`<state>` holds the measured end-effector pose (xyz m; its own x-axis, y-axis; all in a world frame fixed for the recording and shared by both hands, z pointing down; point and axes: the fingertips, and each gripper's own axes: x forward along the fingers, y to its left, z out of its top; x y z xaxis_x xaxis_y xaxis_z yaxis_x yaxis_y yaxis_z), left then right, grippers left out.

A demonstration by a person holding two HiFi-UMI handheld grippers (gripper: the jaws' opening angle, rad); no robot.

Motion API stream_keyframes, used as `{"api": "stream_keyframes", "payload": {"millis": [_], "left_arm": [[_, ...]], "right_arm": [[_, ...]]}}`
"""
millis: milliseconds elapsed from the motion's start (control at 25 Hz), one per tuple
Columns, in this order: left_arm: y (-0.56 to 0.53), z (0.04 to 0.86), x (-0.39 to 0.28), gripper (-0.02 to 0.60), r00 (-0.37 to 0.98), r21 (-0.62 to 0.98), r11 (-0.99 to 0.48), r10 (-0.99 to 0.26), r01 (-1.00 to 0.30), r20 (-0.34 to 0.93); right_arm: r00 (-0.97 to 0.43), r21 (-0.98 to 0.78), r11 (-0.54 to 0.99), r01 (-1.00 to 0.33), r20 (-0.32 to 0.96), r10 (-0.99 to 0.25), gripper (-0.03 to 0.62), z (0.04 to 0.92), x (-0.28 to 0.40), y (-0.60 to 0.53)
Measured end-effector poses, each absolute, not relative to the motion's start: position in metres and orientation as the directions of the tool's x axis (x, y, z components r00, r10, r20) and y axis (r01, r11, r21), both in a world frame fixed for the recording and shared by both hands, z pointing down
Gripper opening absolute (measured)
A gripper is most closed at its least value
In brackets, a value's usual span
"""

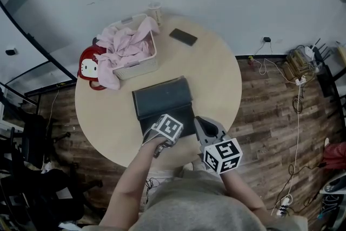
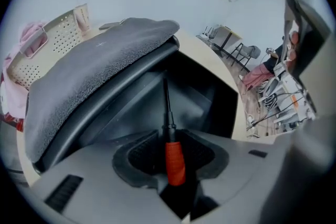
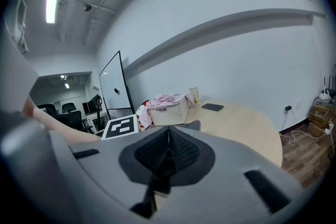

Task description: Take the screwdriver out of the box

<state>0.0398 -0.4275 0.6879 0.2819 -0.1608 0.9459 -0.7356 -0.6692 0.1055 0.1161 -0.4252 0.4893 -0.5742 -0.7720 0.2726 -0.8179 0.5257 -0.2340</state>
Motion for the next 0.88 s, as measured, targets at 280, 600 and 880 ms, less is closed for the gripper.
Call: {"api": "stream_keyframes", "payload": {"millis": [280,600,880], "left_arm": [[-0.428,0.688,0.040,0.075,0.303,0.123,-0.643,-0.176,-0.756,0.937],[-0.430,0.670,0.045,0.072,0.300,0.053,-0.723,-0.217,-0.689,0.929],[-0.427,0.646,0.046,0.072,0.342,0.054,-0.735,-0.249,-0.676,0.906]], "right_arm": [[-0.570,-0.237,0.520,-0.821,0.280,-0.772,0.000,0.494,0.115,-0.428],[-0.555,-0.241,0.502,-0.830,0.285,-0.781,0.000,0.494,0.116,-0.417],[-0.533,-0.238,0.480,-0.844,0.290,-0.795,0.000,0.495,0.116,-0.399]]}}
